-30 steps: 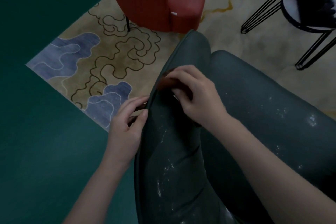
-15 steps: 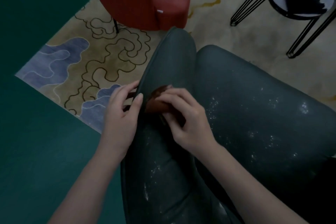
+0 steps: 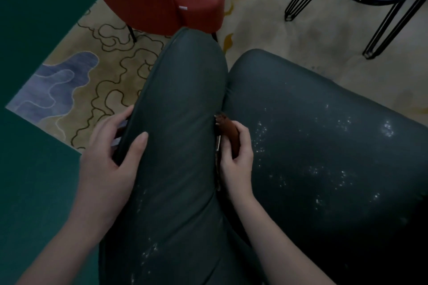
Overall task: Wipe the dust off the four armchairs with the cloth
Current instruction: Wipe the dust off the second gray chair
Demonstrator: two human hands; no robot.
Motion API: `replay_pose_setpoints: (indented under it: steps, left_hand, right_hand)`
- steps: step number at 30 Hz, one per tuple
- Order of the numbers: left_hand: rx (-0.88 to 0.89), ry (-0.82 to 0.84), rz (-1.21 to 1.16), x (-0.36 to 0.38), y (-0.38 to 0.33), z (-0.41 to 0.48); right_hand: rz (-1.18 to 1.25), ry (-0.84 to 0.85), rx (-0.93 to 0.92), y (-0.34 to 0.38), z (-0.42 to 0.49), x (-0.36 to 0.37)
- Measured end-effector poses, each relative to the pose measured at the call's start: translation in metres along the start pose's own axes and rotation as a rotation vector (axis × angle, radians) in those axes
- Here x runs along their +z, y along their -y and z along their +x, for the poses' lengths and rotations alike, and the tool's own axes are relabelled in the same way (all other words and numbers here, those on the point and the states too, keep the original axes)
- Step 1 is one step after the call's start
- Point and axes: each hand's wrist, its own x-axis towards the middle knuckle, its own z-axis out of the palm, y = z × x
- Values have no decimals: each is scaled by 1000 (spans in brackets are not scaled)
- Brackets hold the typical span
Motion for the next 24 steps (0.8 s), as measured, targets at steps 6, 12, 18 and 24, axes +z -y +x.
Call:
replay_pose_setpoints:
  steps: [6, 12, 18, 24]
  left_hand:
    - [-16, -4, -48, 0, 5, 0]
    - [-3, -21, -85, 3, 11, 0]
    - [57, -28, -37, 3, 16, 1]
    - [54, -20, -60, 3, 18, 0]
  right_hand:
    - [60, -26, 225, -57, 12, 17]
    - [-60, 91, 366, -124, 3, 20]
    - [-149, 186, 436, -153, -3, 18]
    - [-61, 159, 518, -156, 1, 21]
